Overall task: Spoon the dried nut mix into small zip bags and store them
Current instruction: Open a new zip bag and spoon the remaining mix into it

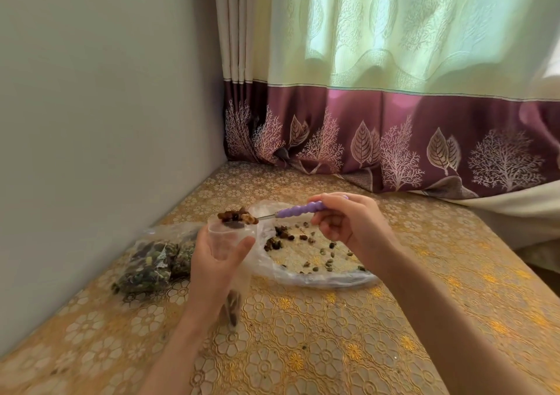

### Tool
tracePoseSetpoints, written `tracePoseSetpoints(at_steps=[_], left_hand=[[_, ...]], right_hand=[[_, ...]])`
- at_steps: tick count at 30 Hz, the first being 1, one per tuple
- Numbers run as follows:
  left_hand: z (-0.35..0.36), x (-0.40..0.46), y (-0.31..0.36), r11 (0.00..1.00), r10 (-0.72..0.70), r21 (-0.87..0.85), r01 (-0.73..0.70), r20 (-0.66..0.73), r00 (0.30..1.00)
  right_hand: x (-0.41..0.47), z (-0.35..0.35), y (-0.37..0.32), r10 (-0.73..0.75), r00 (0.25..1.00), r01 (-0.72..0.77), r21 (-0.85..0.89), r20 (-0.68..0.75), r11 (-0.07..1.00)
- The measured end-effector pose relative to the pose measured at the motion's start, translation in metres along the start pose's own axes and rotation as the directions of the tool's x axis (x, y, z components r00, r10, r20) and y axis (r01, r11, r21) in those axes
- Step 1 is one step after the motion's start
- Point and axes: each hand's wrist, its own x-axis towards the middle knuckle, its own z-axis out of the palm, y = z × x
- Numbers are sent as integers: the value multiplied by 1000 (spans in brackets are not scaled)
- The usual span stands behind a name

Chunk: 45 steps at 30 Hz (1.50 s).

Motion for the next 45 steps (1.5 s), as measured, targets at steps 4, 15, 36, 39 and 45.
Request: tracePoseSetpoints(at_steps=[4,15,36,39,45], left_hand=[[0,-1,2,999,29,-43,-27,36,999],[-1,0,3,998,62,18,-62,-11,998],[-4,0,7,971,166,-174,-164,-2,986],[-5,-1,7,965,152,-216,-147,9,988],[-2,-1,7,966,159,-209,-150,27,987]], right_hand=[[-2,7,-6,-41,997,46,-86,64,995],[-1,7,-13,-144,979,170,-180,145,969],[6,-41,58,-331,809,29,-529,-486,848],[7,-47,58,-397,761,64,-549,-513,833],[17,-48,71,-332,795,4,-541,-509,841]])
